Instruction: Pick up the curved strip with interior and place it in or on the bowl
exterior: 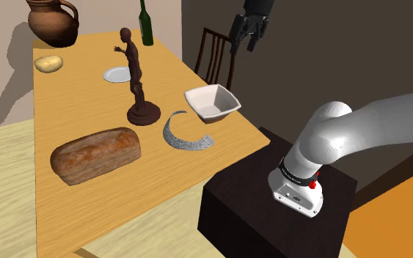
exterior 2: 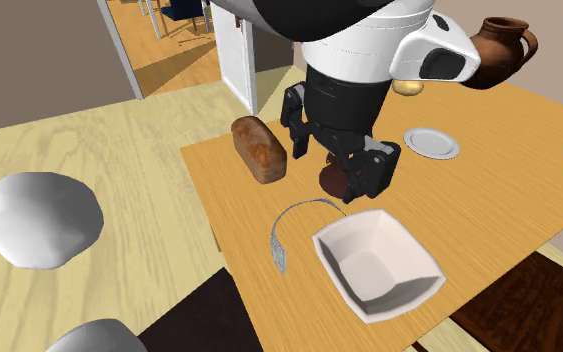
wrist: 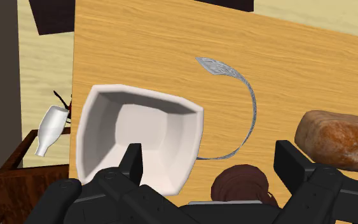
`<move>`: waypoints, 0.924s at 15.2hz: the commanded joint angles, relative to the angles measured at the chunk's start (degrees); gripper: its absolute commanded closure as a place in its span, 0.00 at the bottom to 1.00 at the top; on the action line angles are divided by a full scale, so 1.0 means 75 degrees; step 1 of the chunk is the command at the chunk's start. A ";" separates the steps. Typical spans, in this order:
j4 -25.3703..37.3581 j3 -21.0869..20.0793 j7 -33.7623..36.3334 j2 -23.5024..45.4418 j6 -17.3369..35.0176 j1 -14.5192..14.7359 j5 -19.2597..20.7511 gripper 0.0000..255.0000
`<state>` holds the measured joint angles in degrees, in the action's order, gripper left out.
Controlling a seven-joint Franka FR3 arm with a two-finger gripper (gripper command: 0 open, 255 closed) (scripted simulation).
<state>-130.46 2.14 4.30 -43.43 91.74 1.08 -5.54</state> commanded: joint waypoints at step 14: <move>-0.1880 0.0144 -0.0967 0.1625 0.3202 0.0727 -0.1251 0.00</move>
<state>-143.96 3.34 -2.35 -32.94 113.52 5.82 -13.82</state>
